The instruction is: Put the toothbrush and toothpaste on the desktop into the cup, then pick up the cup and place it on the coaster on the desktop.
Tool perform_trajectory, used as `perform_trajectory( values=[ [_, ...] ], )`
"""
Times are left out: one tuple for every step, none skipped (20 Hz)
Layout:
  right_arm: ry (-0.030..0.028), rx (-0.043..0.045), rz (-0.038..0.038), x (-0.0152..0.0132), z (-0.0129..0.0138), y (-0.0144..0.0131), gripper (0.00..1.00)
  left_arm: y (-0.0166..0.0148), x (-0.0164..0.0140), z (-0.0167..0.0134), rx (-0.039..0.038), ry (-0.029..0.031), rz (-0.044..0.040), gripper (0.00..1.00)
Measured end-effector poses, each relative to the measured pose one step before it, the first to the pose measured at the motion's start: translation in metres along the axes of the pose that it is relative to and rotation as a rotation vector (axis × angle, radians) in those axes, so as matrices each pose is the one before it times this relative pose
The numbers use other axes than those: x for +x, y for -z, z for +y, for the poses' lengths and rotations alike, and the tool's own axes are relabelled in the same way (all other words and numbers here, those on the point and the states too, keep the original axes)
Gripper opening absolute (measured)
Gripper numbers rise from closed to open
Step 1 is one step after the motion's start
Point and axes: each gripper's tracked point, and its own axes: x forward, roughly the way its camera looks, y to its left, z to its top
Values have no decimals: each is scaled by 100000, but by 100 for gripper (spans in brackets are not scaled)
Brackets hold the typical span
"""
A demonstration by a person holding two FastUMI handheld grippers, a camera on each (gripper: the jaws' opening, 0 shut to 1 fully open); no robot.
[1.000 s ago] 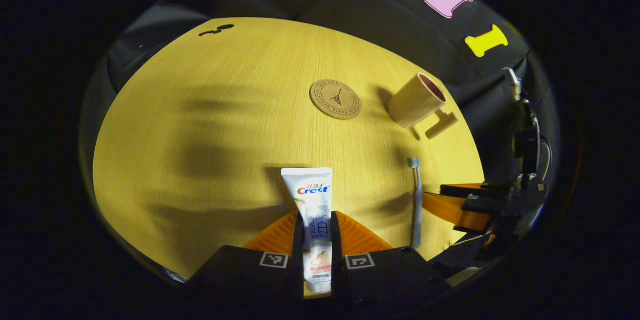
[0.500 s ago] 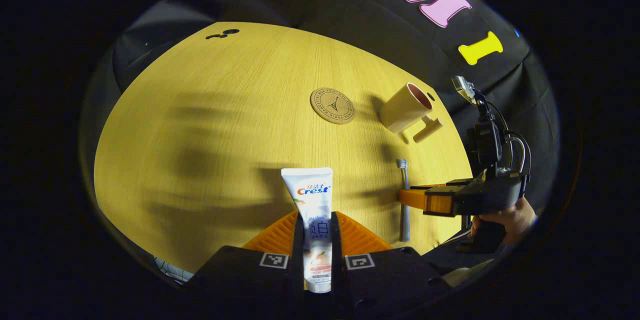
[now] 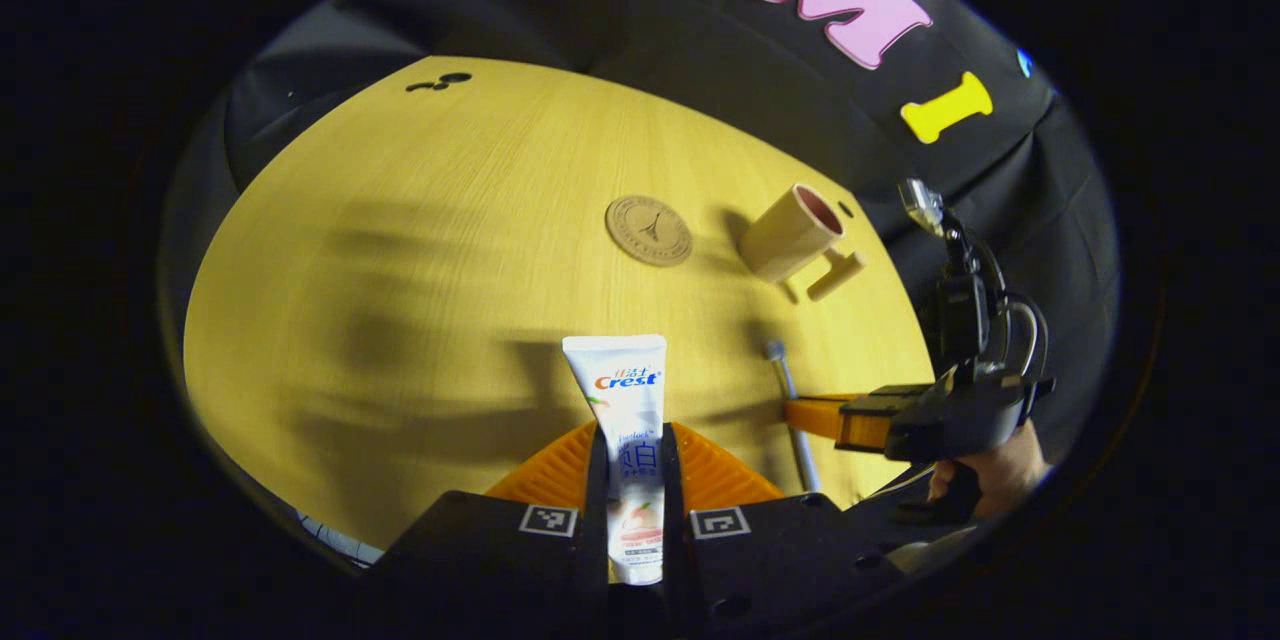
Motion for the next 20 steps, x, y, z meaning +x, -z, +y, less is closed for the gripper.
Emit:
perform_trajectory(
  values=[
    [-1019,2574,-3859,-259,-240,-171,8,-573,72,-600,-459,1877,-2976,27],
    [-2571,2219,-3703,-578,64,-276,8,-822,-185,-588,80,1819,-3213,27],
    [-2567,1904,-3595,-546,57,-317,8,-722,-200,-484,890,1803,-3269,27],
    [-2425,1512,-3762,-633,-69,-481,8,-826,-202,-628,1454,2023,-3300,27],
    [-1952,1563,-4333,-708,-134,-646,8,-1056,-51,-664,1335,2215,-3506,27],
    [-1986,2081,-4611,-827,-17,-809,8,-1153,-35,-783,853,2522,-3386,31],
    [-2239,2329,-4593,-933,-9,-749,8,-1241,88,-973,139,2963,-3802,27],
    [-2220,2040,-4604,-974,21,-929,8,-1328,194,-1033,-335,3061,-3861,27],
    [-2631,1746,-4602,-839,33,-1213,8,-1263,286,-1122,-847,3165,-3939,27],
    [-2684,1387,-4787,-777,-2,-1401,8,-1503,480,-1266,-1049,3484,-4119,27],
    [-2705,1598,-4172,-776,167,-1373,8,-1486,573,-1255,-1380,3494,-4032,27],
    [-2633,1770,-4420,-899,233,-1273,8,-1385,754,-1147,-1490,3054,-3976,27],
    [-1684,1345,-4479,-834,104,-1491,8,-881,1161,-680,-1343,1788,-3056,27],
    [-1309,1126,-4197,-769,103,-1545,8,-882,1107,-660,-563,1672,-2460,27],
    [-1602,1275,-3678,-385,100,-1297,8,-709,1367,-484,258,920,-2101,27],
    [-1716,931,-3163,-176,231,-1358,8,-758,1297,-471,630,445,-1786,27],
    [-2116,536,-2579,-85,111,-1159,8,-473,1240,-382,677,601,-2034,27],
    [-2680,509,-2386,-297,208,-803,8,-403,916,-452,565,1127,-2115,27],
    [-2619,109,-1857,-266,417,-796,8,-297,1361,-458,569,899,-2422,27],
    [-2162,-565,-1421,228,328,-824,8,-223,979,-220,1361,581,-2065,27]
  ],
)
